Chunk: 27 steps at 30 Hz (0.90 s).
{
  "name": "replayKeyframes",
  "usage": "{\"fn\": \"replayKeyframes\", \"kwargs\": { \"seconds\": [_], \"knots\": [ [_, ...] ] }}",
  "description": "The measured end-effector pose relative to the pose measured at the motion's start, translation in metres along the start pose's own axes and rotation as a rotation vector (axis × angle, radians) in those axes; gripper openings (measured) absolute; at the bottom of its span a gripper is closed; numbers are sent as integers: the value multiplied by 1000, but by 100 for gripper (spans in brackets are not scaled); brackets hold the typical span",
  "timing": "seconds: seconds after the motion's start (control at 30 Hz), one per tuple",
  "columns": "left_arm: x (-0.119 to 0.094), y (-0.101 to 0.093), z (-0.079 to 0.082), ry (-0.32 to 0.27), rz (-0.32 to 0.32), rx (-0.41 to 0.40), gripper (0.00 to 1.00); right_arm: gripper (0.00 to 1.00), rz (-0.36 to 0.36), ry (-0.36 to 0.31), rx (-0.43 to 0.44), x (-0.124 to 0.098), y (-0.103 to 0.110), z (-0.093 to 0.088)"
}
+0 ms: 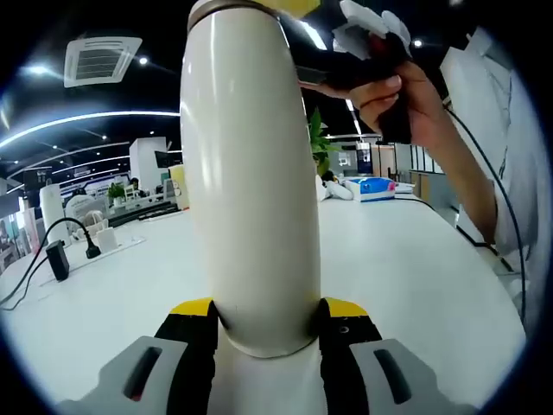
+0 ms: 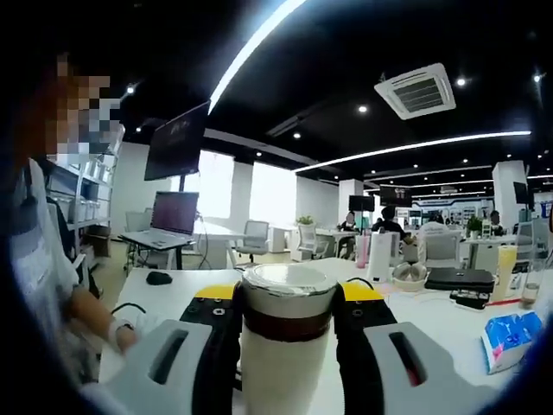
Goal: Grasp the water cup twist off the cup lid place the cup lid on the table
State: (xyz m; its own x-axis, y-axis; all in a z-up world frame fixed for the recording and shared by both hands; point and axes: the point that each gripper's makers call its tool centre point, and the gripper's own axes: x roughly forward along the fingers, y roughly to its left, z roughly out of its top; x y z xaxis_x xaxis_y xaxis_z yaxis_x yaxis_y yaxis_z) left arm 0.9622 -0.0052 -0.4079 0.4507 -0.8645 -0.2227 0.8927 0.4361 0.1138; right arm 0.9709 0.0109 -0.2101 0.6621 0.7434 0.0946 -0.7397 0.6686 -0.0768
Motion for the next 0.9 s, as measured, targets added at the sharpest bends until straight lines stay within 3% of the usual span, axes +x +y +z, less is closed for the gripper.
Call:
{"fn": "replayKeyframes", "kwargs": {
  "seconds": [0.4,0.77,0.9],
  "knots": [
    [-1,0,0,1,1,-2,48,44,180,19,31,3,4,-1],
    [1,0,0,1,-2,-4,48,44,400,-12,55,2,11,0],
    [2,1,0,1,-3,-5,48,44,428,-29,68,1,11,-1]
  ]
}}
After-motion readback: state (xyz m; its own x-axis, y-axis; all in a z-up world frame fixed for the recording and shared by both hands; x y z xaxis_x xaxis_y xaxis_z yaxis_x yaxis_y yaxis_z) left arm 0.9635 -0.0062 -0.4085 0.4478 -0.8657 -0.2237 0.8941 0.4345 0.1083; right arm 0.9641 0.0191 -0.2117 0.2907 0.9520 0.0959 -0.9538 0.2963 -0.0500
